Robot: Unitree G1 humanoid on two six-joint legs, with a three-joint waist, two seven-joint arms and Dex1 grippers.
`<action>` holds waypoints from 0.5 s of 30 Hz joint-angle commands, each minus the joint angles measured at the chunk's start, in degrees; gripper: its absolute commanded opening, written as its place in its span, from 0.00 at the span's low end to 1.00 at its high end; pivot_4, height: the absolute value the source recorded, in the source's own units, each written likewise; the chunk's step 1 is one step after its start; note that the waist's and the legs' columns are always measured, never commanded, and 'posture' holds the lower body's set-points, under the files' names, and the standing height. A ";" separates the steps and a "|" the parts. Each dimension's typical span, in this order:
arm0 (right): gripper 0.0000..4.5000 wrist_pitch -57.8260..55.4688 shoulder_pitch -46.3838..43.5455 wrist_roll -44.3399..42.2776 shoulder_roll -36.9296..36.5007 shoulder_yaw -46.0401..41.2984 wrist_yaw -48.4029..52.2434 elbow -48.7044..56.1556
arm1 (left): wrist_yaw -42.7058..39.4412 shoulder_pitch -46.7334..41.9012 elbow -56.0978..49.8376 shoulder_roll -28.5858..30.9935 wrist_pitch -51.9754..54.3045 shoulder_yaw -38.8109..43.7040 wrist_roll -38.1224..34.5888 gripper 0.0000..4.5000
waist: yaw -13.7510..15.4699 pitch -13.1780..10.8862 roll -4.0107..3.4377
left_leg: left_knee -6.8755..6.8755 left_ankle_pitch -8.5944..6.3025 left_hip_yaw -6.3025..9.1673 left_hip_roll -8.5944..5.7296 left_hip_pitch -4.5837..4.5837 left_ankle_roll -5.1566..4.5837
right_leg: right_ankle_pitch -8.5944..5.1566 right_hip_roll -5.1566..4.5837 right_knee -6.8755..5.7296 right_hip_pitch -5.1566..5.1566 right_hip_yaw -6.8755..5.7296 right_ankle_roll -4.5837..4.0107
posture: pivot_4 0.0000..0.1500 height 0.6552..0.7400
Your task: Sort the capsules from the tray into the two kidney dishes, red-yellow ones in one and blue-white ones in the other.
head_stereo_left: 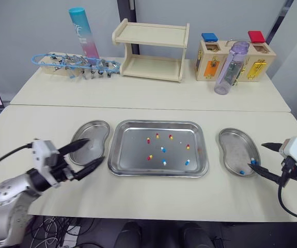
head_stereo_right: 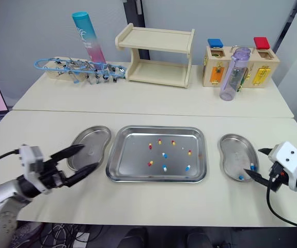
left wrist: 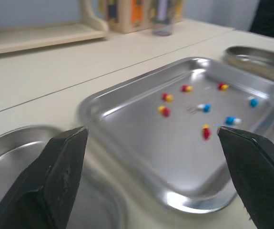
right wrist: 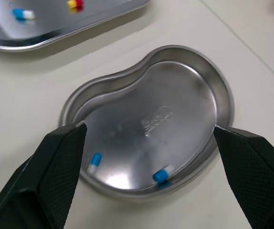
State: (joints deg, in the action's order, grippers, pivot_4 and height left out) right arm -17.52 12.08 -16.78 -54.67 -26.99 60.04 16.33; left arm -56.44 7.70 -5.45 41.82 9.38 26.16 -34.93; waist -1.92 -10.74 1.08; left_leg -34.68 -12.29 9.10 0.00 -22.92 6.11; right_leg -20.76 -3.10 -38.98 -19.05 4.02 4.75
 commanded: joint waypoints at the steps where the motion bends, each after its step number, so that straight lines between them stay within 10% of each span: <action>1: 0.99 4.54 0.89 -0.99 -2.70 -4.56 4.75 -2.57 | 1.64 0.87 10.45 3.34 -2.98 8.19 2.84 1.00 | -0.17 0.00 0.00 | 0.01 0.00 0.00 0.01 0.01 0.00 | 0.00 0.01 0.00 0.00 0.00 0.00 | 1.00 1.00; 15: 0.99 2.25 -0.39 -2.35 -6.46 -2.67 11.91 -13.58 | -1.19 8.24 22.09 4.27 -6.62 12.14 6.95 1.00 | -0.03 0.01 0.09 | 0.03 -0.01 -0.03 0.00 -0.02 0.01 | 0.00 -0.03 0.04 0.00 0.02 -0.01 | 1.00 1.00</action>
State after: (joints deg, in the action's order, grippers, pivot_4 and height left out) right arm -16.52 11.67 -19.15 -60.02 -29.27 71.13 3.10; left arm -58.06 15.20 18.33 46.06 3.32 37.25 -27.96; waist -1.96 -10.73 1.17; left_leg -34.65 -12.29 9.08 0.00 -22.94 6.12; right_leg -20.76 -3.14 -38.94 -19.05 4.03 4.75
